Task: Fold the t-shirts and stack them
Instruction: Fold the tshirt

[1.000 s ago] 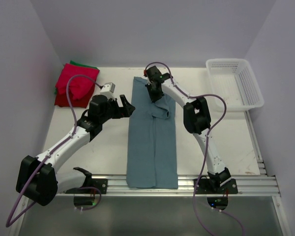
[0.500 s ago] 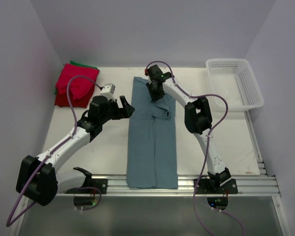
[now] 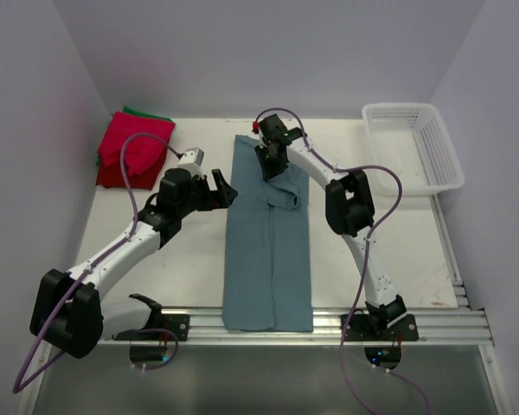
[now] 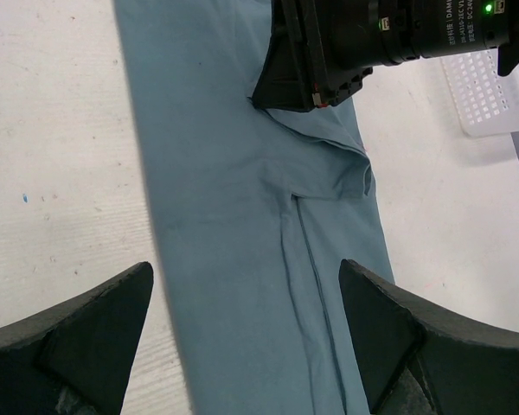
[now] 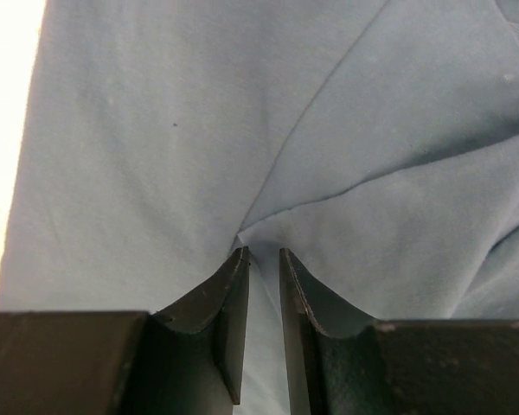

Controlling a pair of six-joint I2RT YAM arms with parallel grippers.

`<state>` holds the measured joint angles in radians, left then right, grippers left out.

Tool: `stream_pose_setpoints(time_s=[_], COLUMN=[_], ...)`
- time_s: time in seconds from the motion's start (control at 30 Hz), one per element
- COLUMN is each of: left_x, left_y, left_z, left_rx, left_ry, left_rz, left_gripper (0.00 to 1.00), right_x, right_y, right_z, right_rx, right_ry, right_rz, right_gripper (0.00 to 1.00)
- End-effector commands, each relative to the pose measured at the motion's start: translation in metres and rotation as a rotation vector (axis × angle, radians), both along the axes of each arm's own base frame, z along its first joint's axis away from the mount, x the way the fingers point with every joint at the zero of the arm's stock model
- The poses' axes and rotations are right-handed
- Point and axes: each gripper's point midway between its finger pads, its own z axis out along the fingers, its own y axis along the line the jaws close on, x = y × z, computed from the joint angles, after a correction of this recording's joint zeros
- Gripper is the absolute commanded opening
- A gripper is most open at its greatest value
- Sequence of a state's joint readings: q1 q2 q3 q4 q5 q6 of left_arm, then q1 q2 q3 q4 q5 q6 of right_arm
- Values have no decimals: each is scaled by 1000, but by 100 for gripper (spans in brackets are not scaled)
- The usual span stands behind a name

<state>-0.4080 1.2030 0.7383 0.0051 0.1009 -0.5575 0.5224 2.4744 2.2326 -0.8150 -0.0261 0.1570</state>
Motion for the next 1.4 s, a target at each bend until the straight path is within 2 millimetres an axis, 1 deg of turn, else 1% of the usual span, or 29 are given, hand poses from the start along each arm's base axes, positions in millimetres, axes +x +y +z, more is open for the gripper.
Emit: stream_pose_setpoints(time_s=[0.0, 0.2, 0.37, 0.5, 0.8, 0.9, 0.93, 1.0, 1.13, 1.17, 1.2, 1.27, 1.37], left_x=[5, 5, 6, 5, 4, 4, 4, 3, 3, 3, 3, 3, 3], left_y=[-1, -2, 1, 1, 2, 3, 3, 3, 4, 4, 4, 4, 4], left_z=[5, 3, 4, 6, 8, 9, 9, 10, 10, 10, 10, 10, 10], left_rx=[-19, -17, -11, -10, -11, -11, -11, -13, -13, -13, -14, -14, -14], left_ry=[-27, -23, -26, -30, -33, -34, -34, -36, -37, -36, -35, -35, -36], left_rz=[5, 2, 9, 10, 11, 14, 14, 13, 14, 14, 14, 14, 15], left_gripper=[92, 92, 92, 92, 92, 92, 92, 92, 92, 92, 92, 92, 92], right_x=[9, 12, 11, 11, 6, 2, 2, -2, -3, -3, -3, -1, -1], right_y=[14, 14, 11, 8, 6, 6, 7, 5, 5, 5, 5, 5, 4], right_z=[50, 44, 27, 20, 13, 9, 9, 3, 4, 5, 7, 9, 11], right_rx=[94, 91, 62, 48, 41, 44, 47, 45, 48, 49, 50, 49, 49], right_ry=[-90, -86, -62, -57, -38, -28, -29, -13, -14, -16, -20, -28, -30], right_rz=[30, 26, 12, 2, 6, 12, 11, 11, 12, 12, 12, 7, 7], right_gripper=[25, 25, 22, 19, 16, 16, 17, 19, 22, 20, 11, 0, 0])
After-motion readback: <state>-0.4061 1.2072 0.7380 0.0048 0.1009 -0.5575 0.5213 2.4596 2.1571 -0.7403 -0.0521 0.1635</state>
